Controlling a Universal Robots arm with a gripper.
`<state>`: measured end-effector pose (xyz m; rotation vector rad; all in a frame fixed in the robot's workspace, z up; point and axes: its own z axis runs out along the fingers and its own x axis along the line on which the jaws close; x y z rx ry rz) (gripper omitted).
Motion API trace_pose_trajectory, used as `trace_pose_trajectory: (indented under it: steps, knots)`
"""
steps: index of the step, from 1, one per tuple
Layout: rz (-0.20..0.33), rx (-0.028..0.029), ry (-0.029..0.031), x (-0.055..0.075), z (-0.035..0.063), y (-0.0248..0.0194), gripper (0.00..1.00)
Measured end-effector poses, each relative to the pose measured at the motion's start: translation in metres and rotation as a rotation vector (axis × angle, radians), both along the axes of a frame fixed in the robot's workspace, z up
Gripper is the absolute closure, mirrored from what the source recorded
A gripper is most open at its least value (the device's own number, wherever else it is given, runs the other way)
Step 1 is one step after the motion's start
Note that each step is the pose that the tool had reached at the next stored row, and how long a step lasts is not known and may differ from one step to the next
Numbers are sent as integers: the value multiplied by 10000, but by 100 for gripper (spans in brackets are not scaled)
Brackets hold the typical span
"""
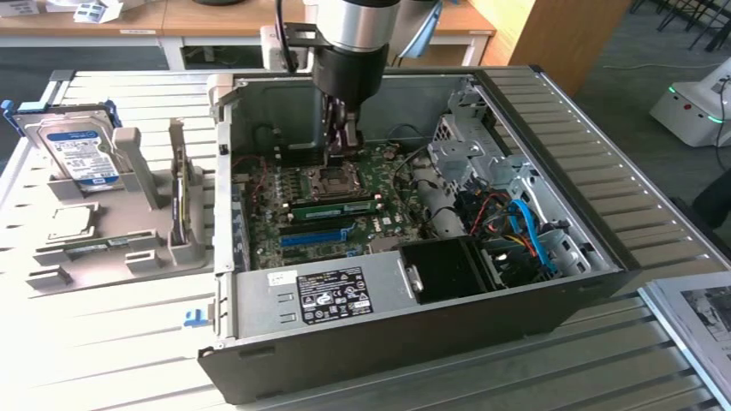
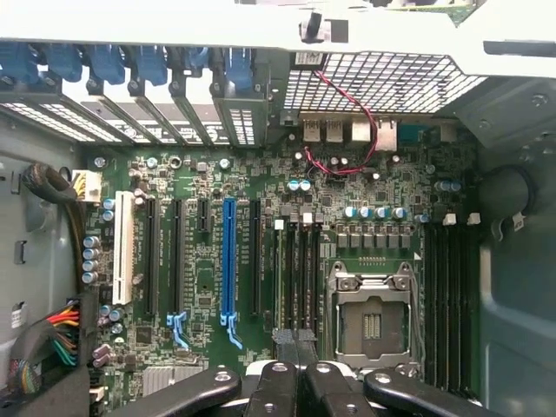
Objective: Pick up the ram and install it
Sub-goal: 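Press down the ram until it locks into place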
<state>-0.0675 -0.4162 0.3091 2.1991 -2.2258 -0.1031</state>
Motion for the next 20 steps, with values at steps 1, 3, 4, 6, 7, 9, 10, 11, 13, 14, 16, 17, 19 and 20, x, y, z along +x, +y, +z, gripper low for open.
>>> trace_pose_trajectory:
  steps: [1,3,4,6,7,9,10,11,13,14,16,17,19,20]
  knots:
    - [-1,-1,0,0,9,0,90]
    - [0,-1,0,0,27,0,90]
    - [-1,0,0,0,36,0,90]
    - [-1,-1,0,0,53,0,90]
    - [-1,-2,0,0,62,0,90]
    - [0,-2,-1,0,78,0,90]
    - [-1,-1,-1,0,84,0,90]
    - [-1,-1,-1,0,85,0,90]
    - [-1,0,-2,0,85,0,90]
    - [-1,-1,-1,0,85,0,90]
    - [0,-2,0,0,86,0,90]
    - [2,-3,0,5,86,0,90]
    - [0,-3,2,19,87,0,90]
    - [0,-3,1,27,86,0,90]
